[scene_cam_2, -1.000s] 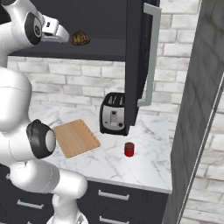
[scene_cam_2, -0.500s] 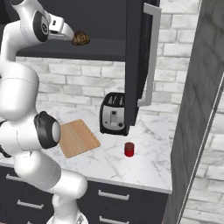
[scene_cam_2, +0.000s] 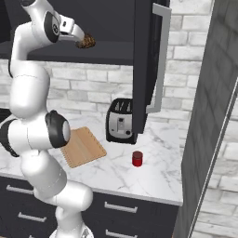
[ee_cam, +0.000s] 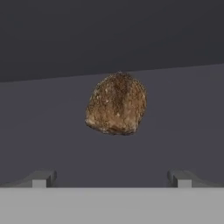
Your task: Pick the bread, place it on the cutting board, pick the jam, place it on the counter, and close the cabinet.
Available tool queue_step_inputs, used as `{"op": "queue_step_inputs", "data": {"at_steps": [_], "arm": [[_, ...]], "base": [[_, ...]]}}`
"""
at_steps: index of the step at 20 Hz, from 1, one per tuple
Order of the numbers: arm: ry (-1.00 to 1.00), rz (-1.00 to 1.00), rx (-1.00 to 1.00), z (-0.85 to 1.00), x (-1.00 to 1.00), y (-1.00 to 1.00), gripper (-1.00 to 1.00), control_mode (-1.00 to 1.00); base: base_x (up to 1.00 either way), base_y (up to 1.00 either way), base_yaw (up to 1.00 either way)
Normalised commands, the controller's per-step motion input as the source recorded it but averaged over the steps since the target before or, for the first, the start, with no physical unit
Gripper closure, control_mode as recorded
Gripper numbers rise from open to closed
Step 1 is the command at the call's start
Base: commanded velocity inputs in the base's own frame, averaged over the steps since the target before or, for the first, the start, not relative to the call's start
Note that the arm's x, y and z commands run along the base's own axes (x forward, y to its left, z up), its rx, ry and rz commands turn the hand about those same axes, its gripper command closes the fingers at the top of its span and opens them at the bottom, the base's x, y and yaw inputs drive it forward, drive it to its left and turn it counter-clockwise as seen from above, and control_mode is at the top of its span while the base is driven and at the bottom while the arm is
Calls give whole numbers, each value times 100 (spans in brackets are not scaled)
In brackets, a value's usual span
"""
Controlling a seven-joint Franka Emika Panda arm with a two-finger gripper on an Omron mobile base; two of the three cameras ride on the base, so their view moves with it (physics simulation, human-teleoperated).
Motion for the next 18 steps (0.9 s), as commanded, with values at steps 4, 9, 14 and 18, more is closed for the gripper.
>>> {"op": "queue_step_inputs", "data": {"at_steps": [4,9,14,18], "arm": [[0,-5,0,0,50,0,-100,-100],[0,-5,0,6,49,0,-100,-100],[0,-2,0,6,41,-7,-100,-100],[1,0,0,10,26,-13,-100,-100]], "base": [[0,0,0],[0,0,0],[0,0,0],[0,0,0]]}}
